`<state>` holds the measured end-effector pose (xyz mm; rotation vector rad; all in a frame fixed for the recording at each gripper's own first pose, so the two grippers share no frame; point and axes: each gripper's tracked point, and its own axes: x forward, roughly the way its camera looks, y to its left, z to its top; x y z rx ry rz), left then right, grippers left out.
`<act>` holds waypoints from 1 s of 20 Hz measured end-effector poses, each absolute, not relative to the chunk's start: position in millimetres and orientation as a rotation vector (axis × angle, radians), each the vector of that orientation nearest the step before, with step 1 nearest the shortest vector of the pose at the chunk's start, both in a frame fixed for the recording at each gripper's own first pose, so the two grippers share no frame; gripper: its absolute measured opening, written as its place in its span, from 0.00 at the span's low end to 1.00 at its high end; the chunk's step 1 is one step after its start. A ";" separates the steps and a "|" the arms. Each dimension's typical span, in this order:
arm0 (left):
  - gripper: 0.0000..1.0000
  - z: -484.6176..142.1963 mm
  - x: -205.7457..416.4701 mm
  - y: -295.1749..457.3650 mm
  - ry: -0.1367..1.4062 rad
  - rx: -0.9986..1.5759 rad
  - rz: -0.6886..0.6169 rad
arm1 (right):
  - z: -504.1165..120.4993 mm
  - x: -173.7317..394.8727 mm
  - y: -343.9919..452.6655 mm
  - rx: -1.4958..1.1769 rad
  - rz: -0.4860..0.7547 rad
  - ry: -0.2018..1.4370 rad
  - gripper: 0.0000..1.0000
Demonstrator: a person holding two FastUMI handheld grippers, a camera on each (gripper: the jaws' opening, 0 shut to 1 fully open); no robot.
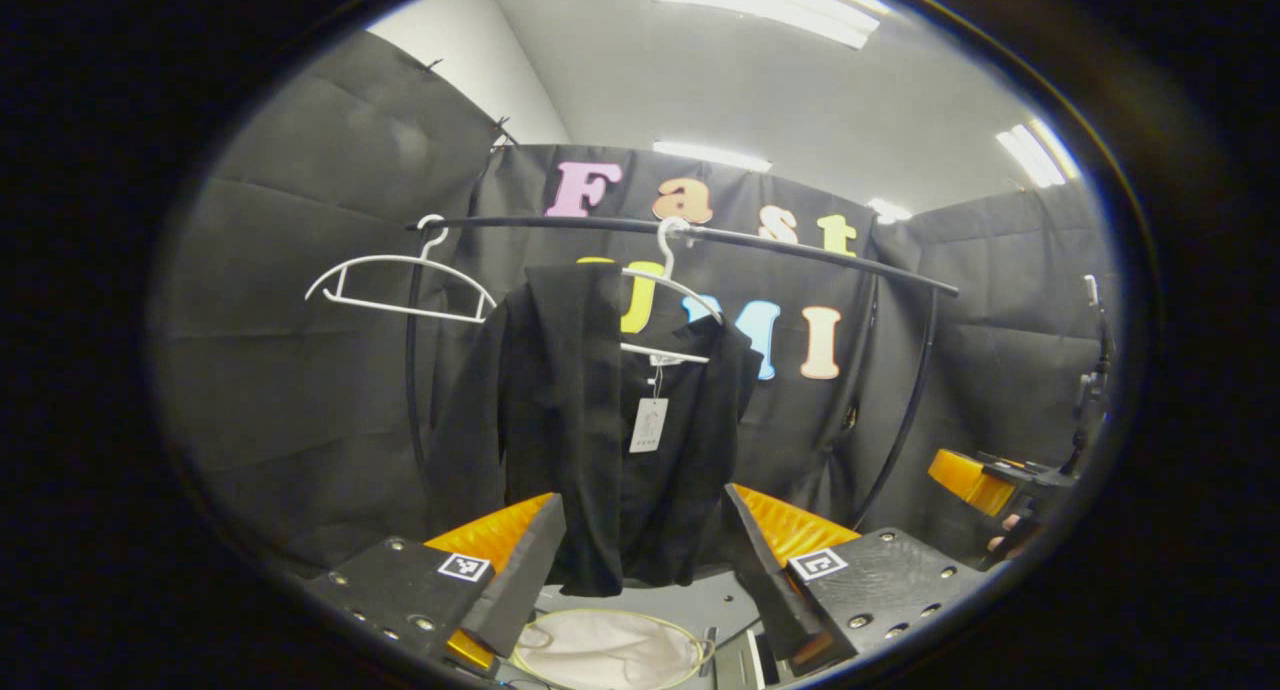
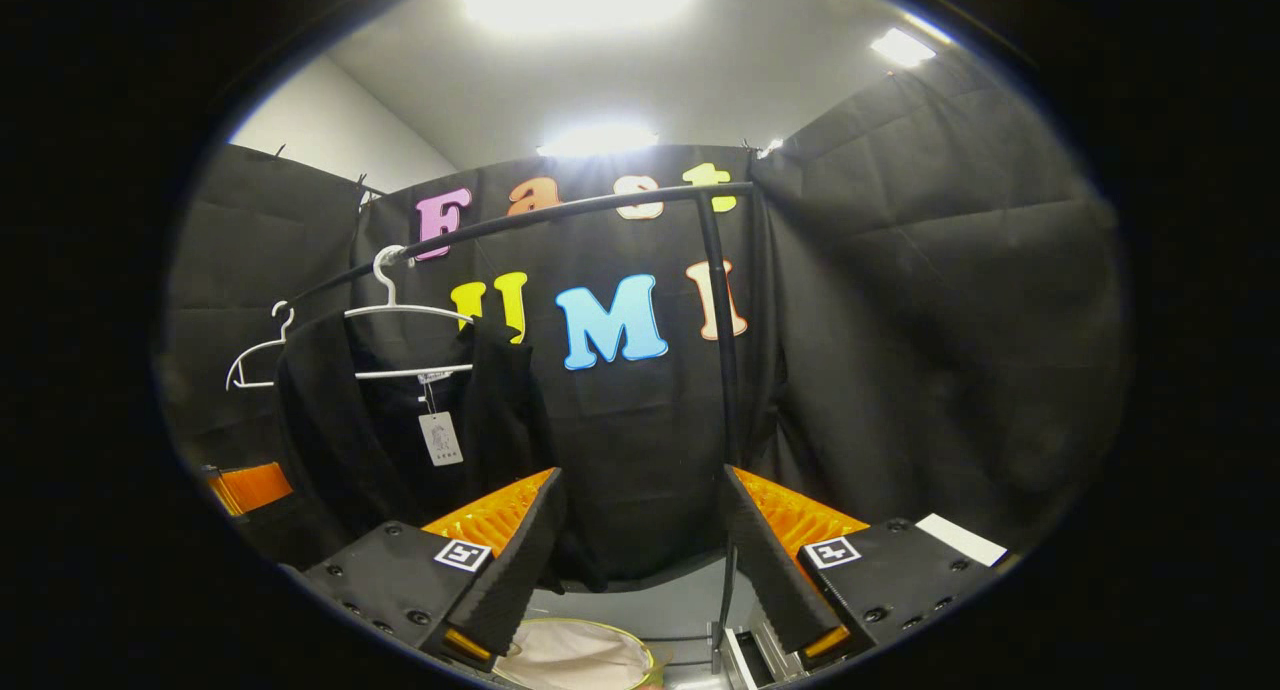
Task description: Grasp the clothes on the hanger with both hands and then place them into the laundry hamper below.
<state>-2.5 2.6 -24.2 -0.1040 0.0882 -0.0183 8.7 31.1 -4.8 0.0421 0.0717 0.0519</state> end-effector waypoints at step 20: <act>0.92 1.0 90.1 50.7 0.087 -0.144 0.234 | -22.6 120.9 149.6 0.059 0.354 0.142 0.93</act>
